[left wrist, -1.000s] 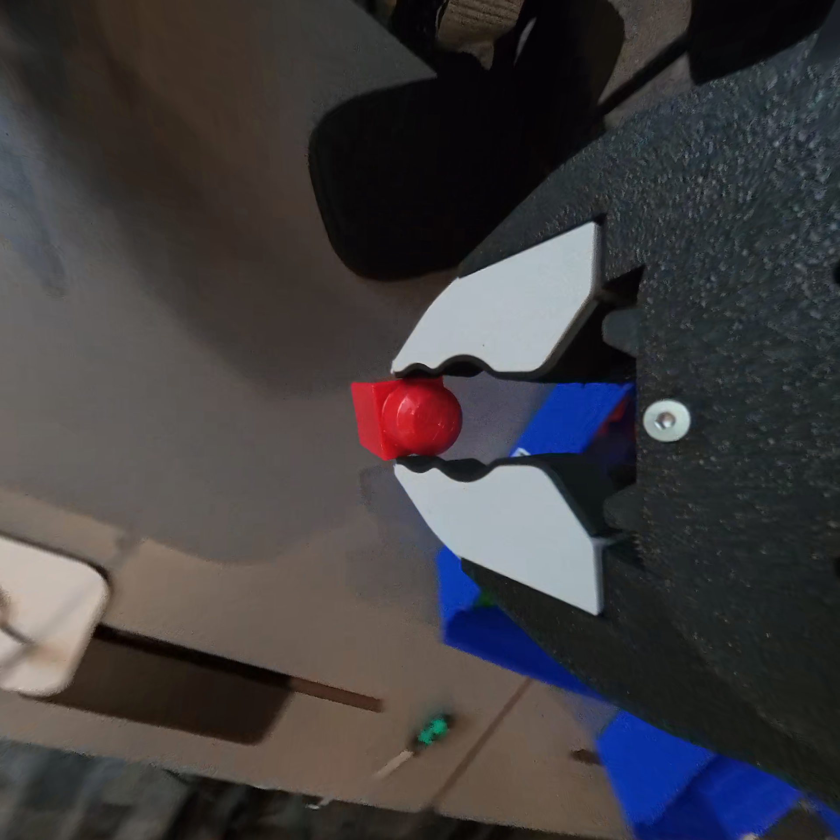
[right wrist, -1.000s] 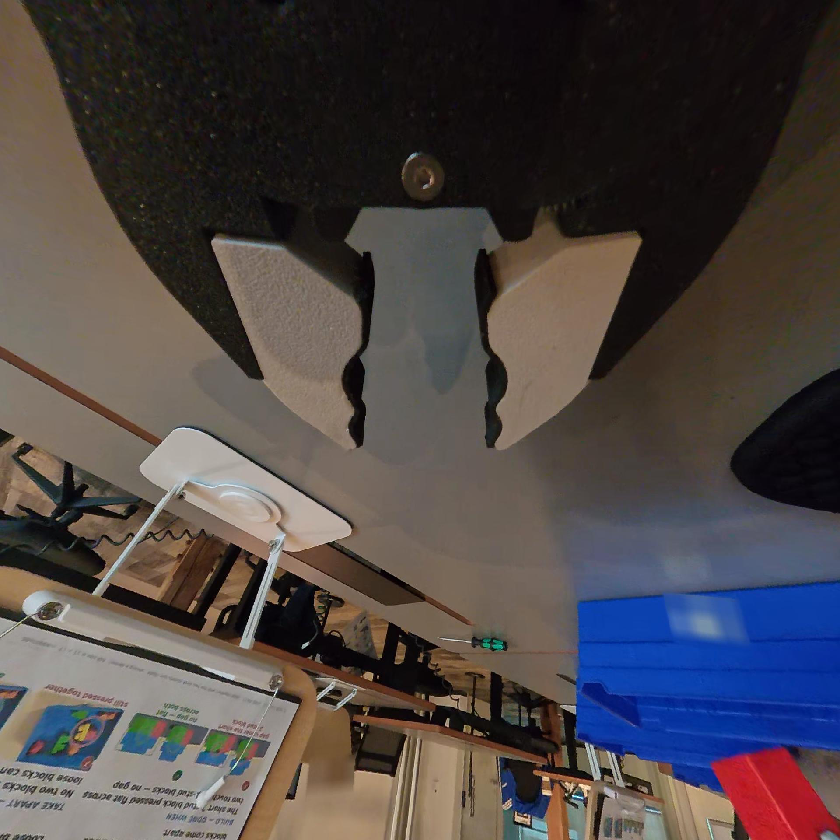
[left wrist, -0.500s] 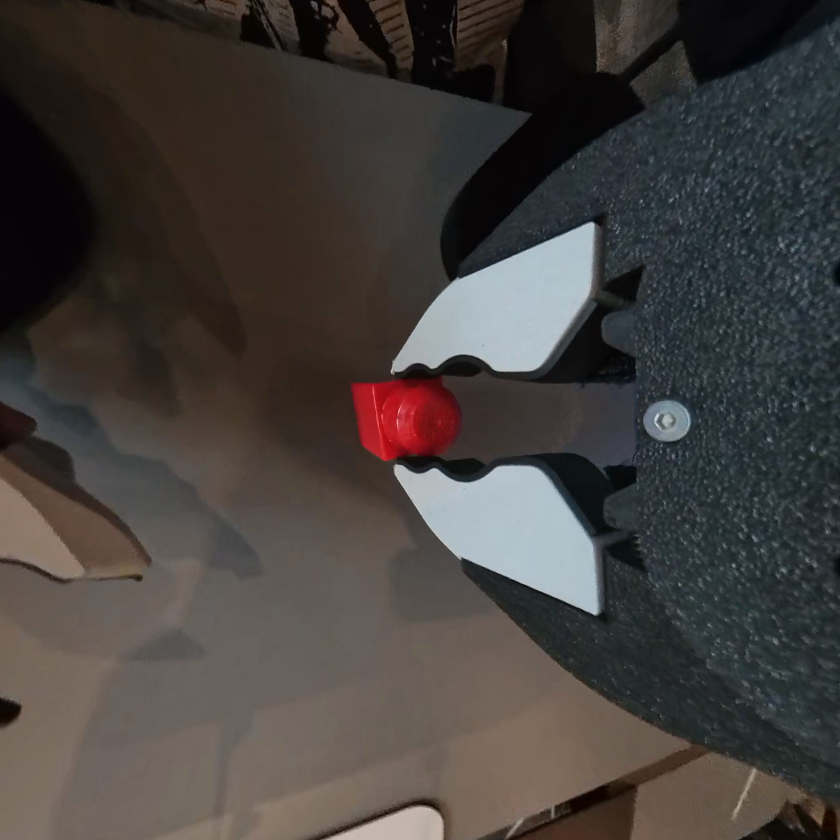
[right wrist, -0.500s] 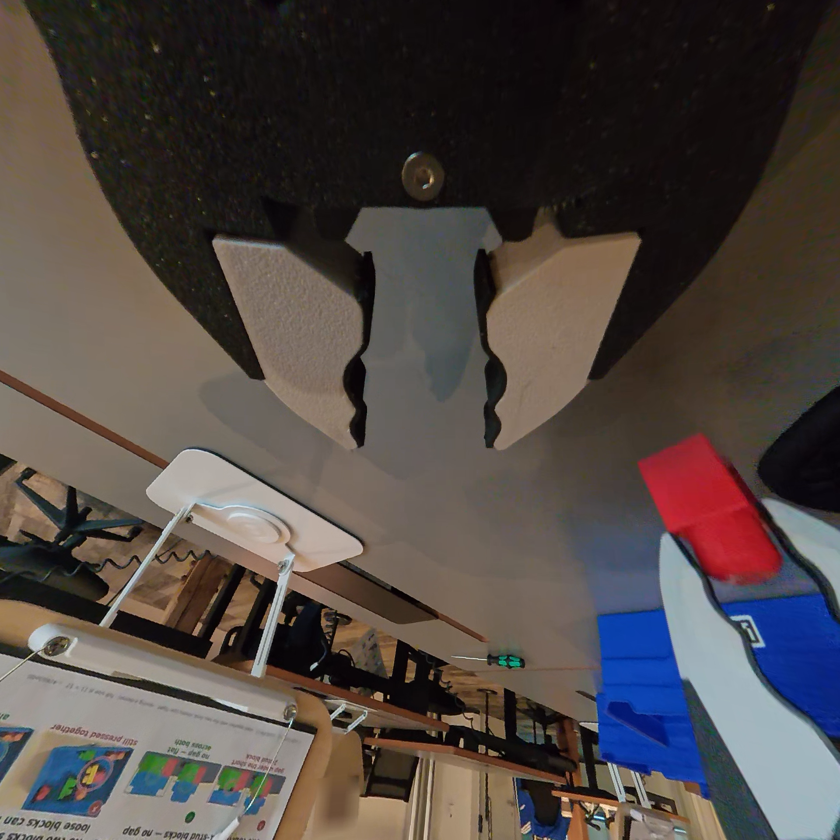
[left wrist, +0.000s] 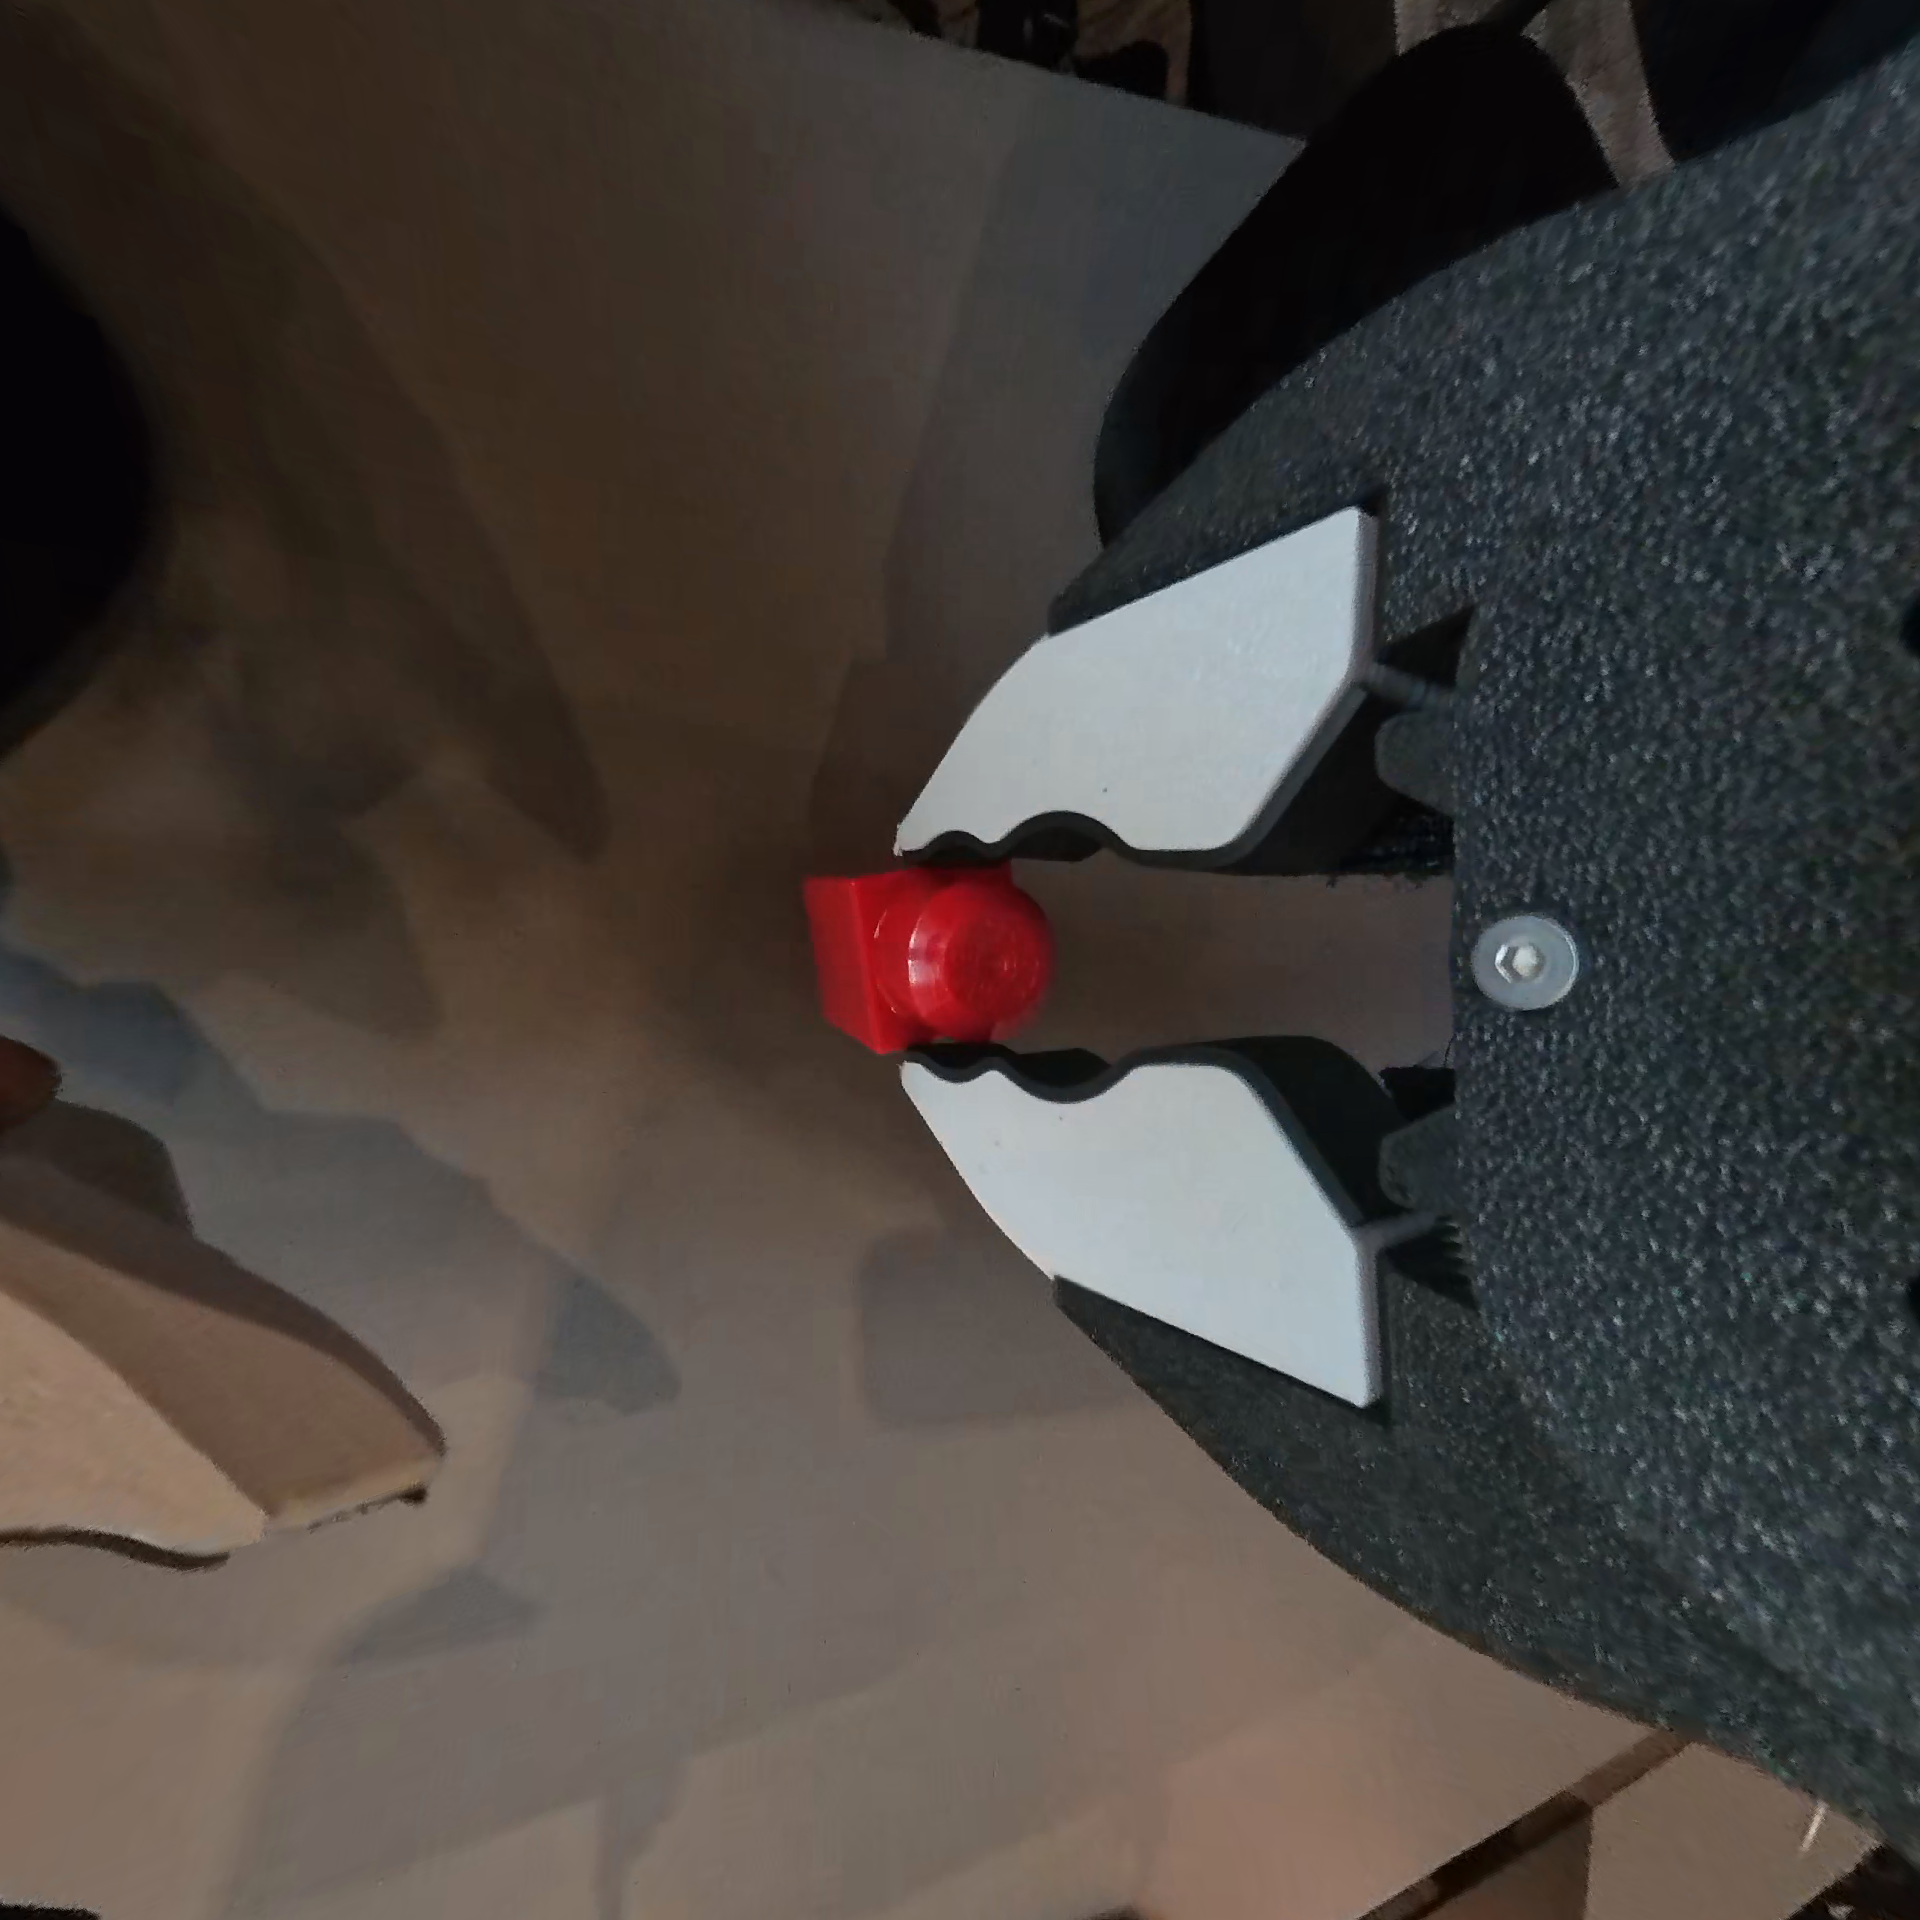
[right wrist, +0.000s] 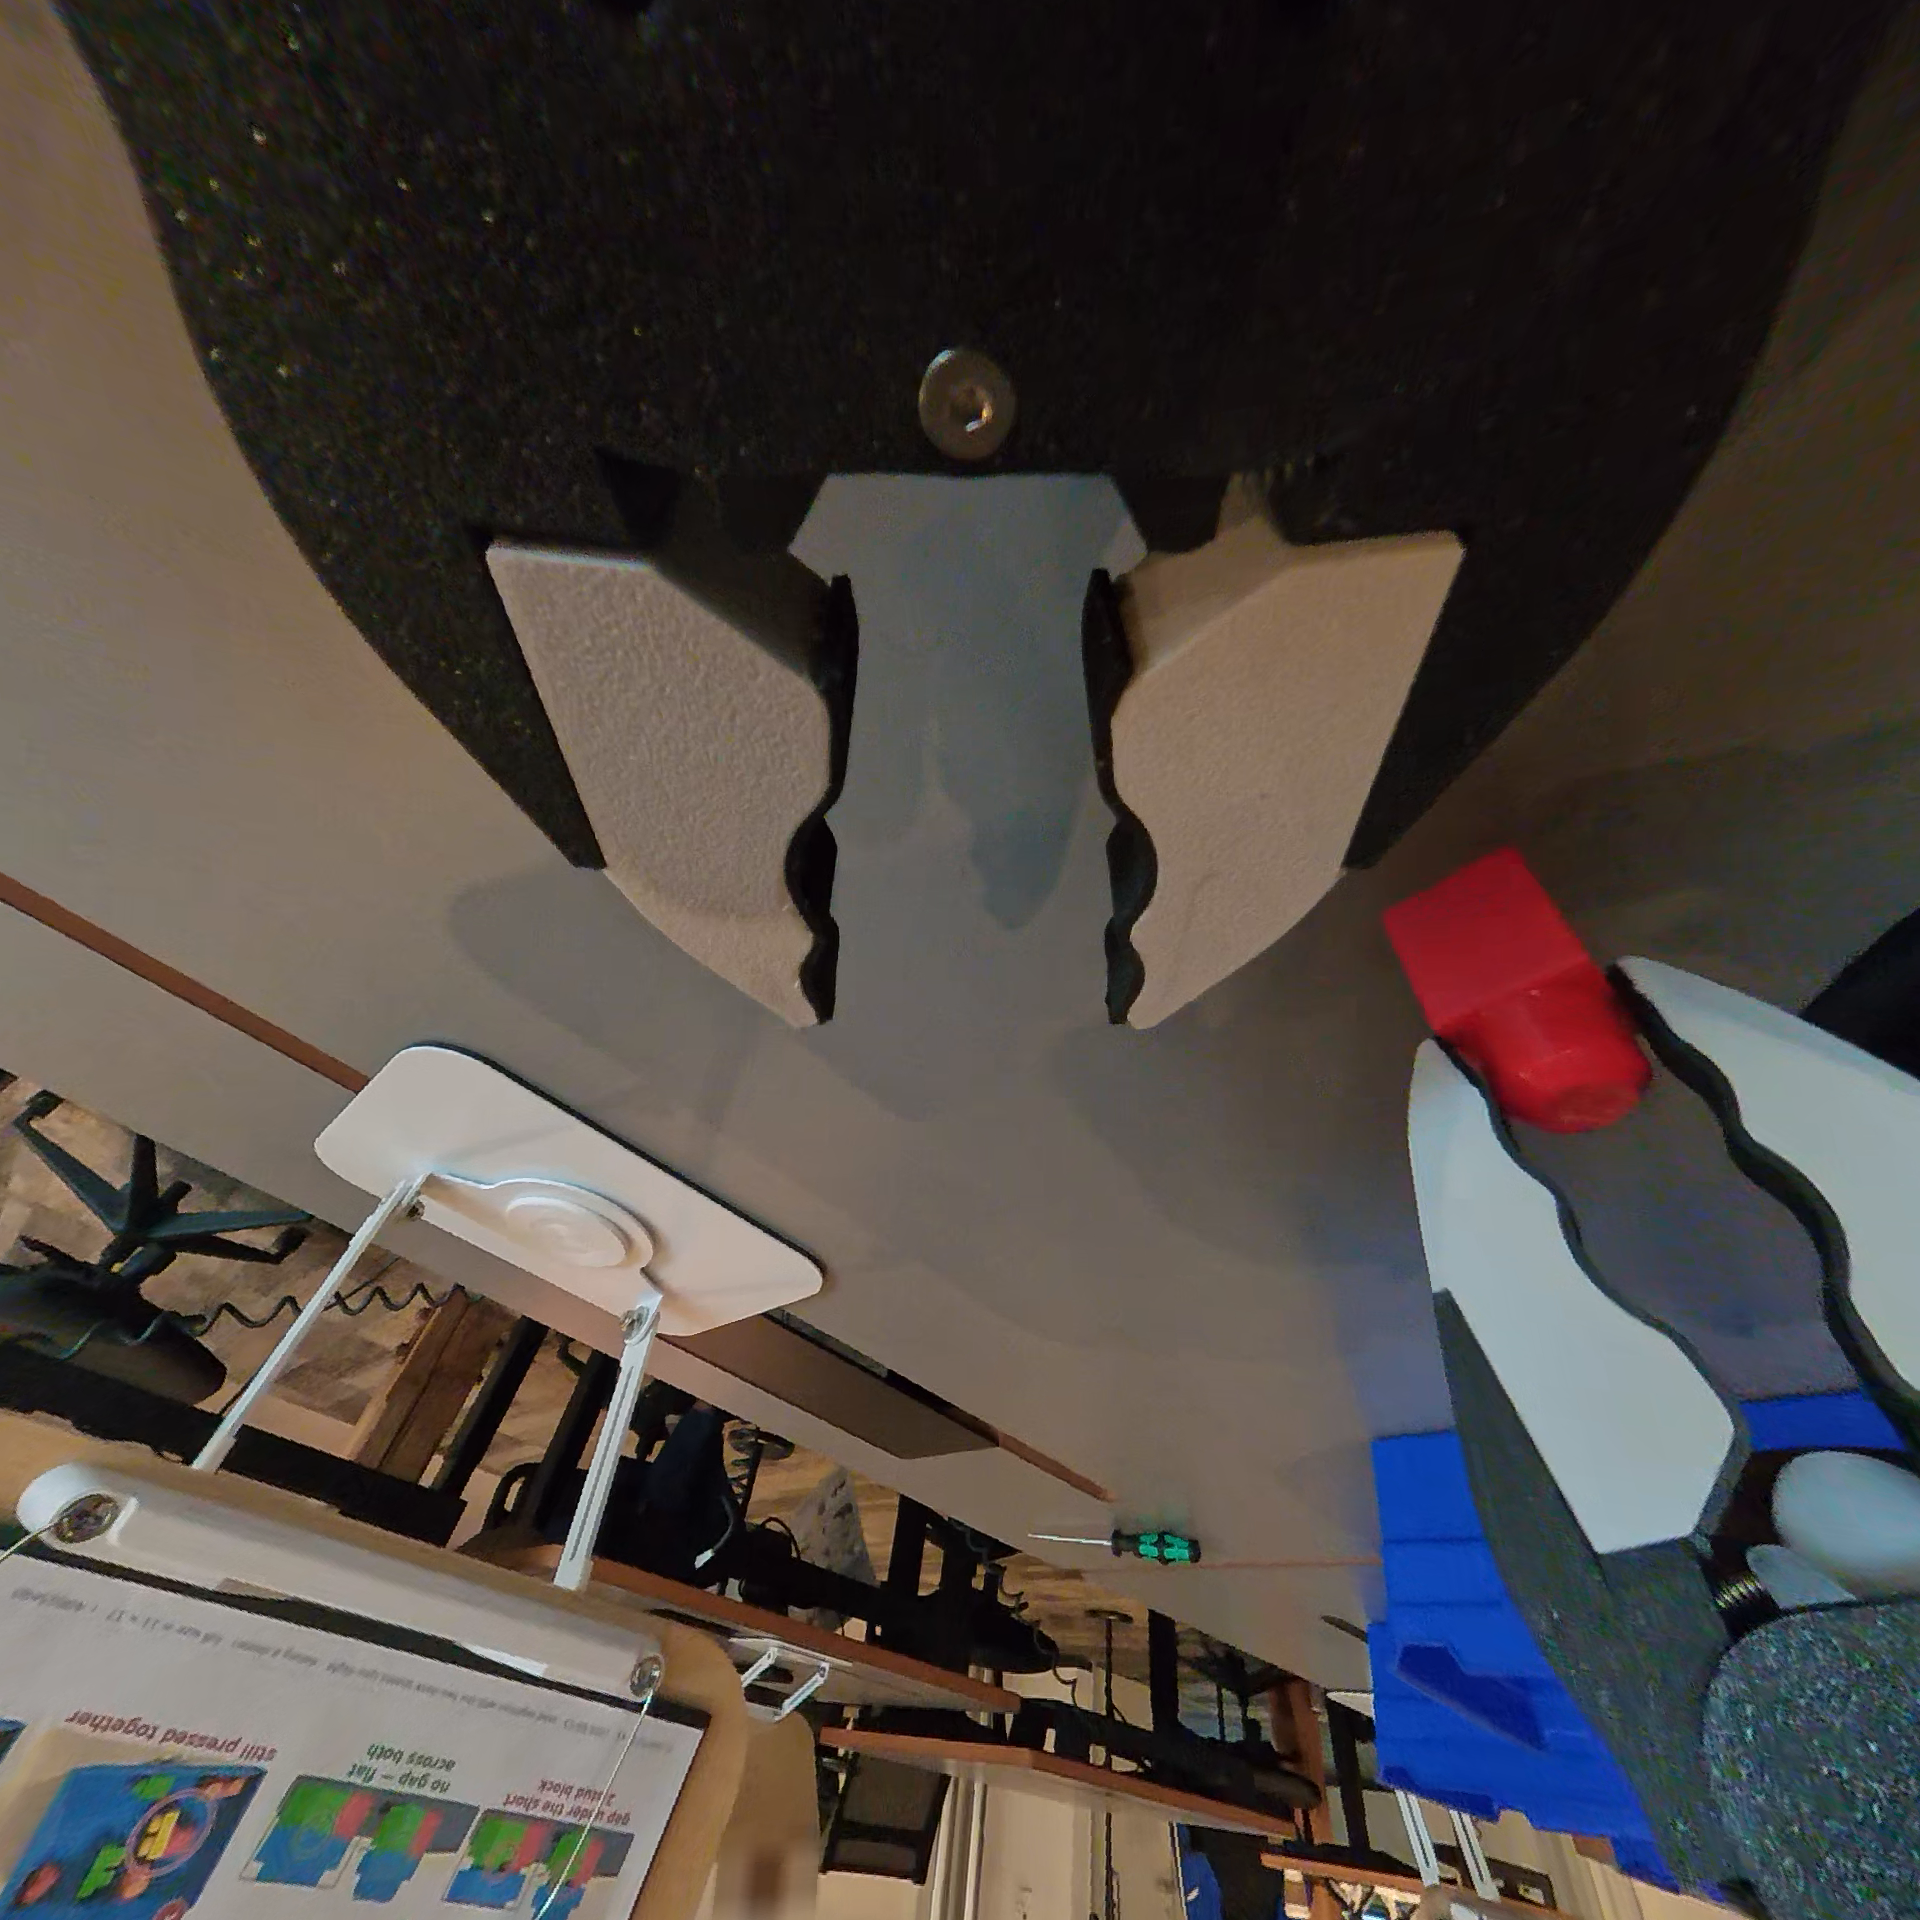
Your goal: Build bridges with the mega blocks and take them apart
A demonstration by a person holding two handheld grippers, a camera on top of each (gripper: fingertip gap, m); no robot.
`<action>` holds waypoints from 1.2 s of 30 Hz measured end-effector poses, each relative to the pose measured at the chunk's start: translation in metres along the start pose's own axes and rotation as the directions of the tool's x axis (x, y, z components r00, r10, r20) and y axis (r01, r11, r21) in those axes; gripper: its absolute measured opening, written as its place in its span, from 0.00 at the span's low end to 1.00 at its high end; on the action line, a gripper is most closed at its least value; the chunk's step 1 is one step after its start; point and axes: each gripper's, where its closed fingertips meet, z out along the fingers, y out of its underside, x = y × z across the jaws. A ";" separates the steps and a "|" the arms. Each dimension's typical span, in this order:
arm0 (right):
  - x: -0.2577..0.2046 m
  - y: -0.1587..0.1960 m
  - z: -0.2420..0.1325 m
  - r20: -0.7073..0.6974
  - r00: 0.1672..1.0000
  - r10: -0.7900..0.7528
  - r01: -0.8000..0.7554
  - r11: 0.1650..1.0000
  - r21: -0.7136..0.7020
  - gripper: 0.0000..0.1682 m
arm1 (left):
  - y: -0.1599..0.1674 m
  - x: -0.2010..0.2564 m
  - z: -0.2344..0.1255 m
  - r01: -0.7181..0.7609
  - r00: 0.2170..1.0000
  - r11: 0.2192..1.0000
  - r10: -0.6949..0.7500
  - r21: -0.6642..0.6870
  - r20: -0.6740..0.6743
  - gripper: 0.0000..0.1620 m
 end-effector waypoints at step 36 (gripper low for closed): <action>-0.002 0.007 0.002 0.016 1.000 -0.003 0.004 1.000 -0.031 0.29 | 0.004 -0.003 -0.008 0.093 0.995 0.992 -0.095 0.079 0.018 0.50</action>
